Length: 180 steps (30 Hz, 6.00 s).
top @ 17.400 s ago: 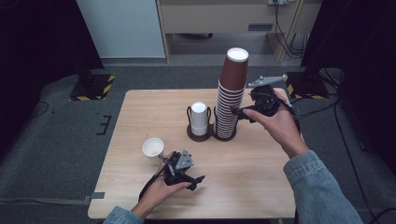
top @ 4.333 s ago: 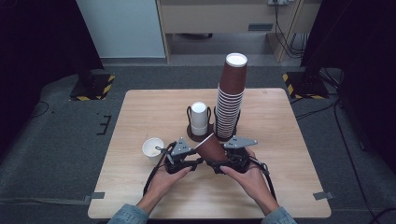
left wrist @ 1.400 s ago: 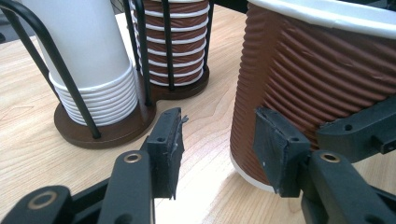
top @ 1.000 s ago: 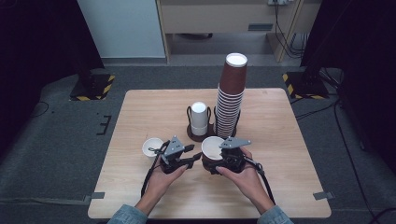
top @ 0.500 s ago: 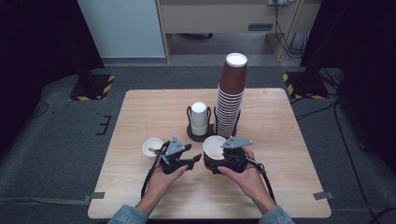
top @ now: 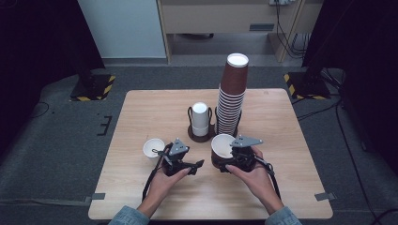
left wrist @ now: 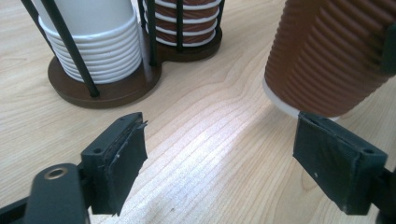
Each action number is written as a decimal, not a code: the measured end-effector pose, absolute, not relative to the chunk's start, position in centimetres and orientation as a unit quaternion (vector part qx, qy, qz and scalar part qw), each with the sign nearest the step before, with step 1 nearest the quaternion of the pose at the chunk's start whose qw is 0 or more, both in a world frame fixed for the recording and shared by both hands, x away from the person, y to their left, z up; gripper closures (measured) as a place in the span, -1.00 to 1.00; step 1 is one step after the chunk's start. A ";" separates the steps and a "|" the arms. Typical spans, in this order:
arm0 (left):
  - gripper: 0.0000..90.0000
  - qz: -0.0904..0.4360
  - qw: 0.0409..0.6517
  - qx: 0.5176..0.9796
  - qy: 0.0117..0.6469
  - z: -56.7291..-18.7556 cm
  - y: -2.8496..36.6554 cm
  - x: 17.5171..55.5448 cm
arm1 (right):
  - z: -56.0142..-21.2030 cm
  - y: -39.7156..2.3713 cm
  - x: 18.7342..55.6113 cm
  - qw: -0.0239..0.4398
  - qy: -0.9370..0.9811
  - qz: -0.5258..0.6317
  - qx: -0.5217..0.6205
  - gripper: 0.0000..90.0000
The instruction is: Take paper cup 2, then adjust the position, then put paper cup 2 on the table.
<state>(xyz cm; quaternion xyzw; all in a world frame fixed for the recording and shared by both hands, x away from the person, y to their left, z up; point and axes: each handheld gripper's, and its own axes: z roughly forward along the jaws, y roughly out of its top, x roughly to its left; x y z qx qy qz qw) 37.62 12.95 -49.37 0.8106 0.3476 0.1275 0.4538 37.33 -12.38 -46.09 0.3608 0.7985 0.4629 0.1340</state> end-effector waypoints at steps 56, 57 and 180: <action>-0.68 0.115 0.422 0.831 0.345 -50.3 12.3 37.4 | -47.6 -23.0 40.1 0.219 0.736 0.420 0.483 -0.72; -0.68 0.114 0.421 0.831 0.345 -50.3 12.3 37.5 | -47.6 -23.0 40.2 0.218 0.738 0.420 0.480 -0.72; -0.69 0.112 0.412 0.836 0.345 -50.4 12.6 37.5 | -49.4 -26.8 36.6 0.239 0.726 0.378 0.522 -0.80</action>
